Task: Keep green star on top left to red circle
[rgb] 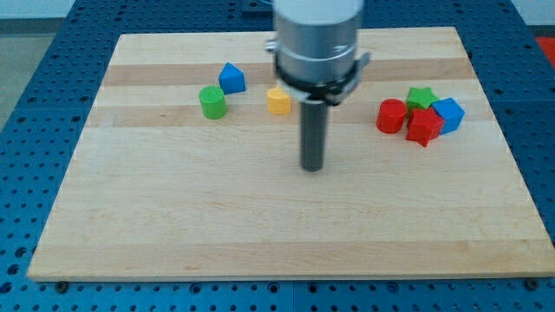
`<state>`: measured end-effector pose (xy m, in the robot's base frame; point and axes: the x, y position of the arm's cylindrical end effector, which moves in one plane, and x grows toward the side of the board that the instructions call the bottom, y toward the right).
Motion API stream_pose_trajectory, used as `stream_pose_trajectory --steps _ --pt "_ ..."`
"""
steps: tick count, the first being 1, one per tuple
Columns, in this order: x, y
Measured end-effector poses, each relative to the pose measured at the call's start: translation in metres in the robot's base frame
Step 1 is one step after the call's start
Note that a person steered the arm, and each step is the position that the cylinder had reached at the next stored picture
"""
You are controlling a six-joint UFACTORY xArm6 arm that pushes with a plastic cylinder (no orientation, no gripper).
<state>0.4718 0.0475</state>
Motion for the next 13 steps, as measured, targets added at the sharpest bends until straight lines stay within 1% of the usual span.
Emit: stream_pose_trajectory --steps 2,3,5,6,7,8,9,10,11,13 --pt "-0.024 0.094" --pt "-0.026 0.129" --pt "-0.007 0.132" --pt "-0.01 0.166" --pt "-0.022 0.21" --pt "-0.06 0.24" --pt "-0.08 0.245" --pt "-0.073 0.229" --pt "-0.055 0.208" --pt "-0.056 0.165"
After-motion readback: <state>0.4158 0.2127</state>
